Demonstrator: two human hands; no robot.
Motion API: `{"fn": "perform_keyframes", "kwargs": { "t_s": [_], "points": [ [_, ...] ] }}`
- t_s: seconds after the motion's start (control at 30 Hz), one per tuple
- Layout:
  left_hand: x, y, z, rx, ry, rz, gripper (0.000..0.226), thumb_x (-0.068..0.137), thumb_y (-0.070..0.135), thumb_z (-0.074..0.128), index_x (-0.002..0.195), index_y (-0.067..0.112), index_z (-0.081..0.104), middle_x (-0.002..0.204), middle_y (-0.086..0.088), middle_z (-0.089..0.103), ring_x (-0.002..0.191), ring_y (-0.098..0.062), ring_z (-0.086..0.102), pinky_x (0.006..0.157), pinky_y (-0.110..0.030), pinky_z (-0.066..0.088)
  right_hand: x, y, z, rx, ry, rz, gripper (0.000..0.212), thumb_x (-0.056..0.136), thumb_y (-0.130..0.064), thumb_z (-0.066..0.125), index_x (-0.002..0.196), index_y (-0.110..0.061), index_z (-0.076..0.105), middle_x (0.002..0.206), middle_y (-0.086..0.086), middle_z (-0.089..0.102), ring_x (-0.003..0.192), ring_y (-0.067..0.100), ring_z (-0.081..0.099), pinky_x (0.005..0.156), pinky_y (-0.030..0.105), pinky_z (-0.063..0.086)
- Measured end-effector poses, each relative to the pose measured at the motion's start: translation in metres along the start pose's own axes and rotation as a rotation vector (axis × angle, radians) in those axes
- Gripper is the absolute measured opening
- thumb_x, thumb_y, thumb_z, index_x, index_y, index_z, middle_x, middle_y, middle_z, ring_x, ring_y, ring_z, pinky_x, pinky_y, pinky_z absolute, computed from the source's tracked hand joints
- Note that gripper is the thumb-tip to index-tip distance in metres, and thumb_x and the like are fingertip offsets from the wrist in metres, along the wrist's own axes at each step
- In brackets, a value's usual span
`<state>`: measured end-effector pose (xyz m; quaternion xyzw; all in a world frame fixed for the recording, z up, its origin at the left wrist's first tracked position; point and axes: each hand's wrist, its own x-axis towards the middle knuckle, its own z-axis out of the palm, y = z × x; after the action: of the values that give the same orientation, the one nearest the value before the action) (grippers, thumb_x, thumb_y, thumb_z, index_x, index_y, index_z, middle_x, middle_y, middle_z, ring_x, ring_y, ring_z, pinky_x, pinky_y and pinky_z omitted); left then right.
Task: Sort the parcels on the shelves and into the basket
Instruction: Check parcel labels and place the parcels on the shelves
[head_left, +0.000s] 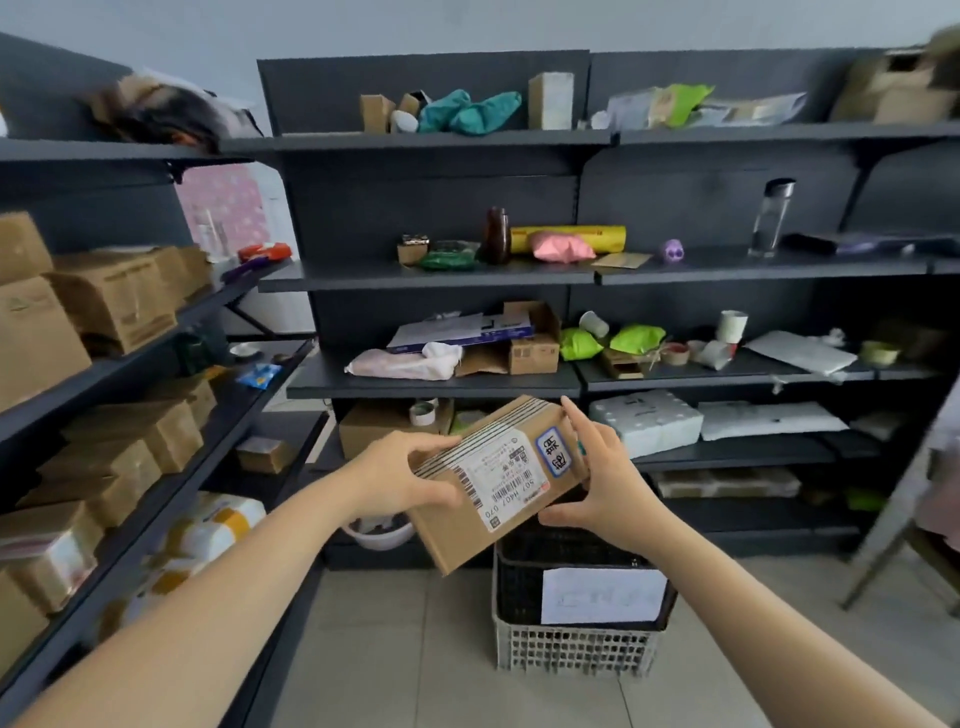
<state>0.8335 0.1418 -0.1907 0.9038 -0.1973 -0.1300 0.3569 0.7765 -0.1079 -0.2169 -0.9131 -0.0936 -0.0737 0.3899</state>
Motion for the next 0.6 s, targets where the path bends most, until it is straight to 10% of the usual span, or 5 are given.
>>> {"fn": "perform_keyframes", "kwargs": {
  "t_s": [0.3, 0.6],
  "points": [
    [0.159, 0.054, 0.028, -0.078, -0.092, -0.016, 0.046, 0.078, 0.026, 0.074, 0.118, 0.043, 0.057, 0.114, 0.019, 0.059, 0.107, -0.004, 0.056, 0.089, -0.028, 0.049, 0.093, 0.124, -0.077, -0.381, 0.029, -0.105, 0.085, 0.066, -0.027, 0.076, 0.138, -0.025, 0.031, 0.141, -0.012, 0.024, 0.106, 0.016, 0.055, 0.072, 0.024, 0.041],
    [0.294, 0.02, 0.076, 0.134, 0.098, 0.161, 0.087, 0.062, 0.046, 0.084, 0.133, 0.035, 0.036, 0.132, 0.016, 0.036, 0.119, -0.005, 0.036, 0.1, -0.029, 0.036, 0.174, 0.228, -0.081, -0.308, 0.049, 0.165, 0.085, 0.063, -0.027, 0.077, 0.136, -0.021, 0.034, 0.132, -0.011, 0.033, 0.095, 0.011, 0.053, 0.07, 0.026, 0.046]
  ]
}}
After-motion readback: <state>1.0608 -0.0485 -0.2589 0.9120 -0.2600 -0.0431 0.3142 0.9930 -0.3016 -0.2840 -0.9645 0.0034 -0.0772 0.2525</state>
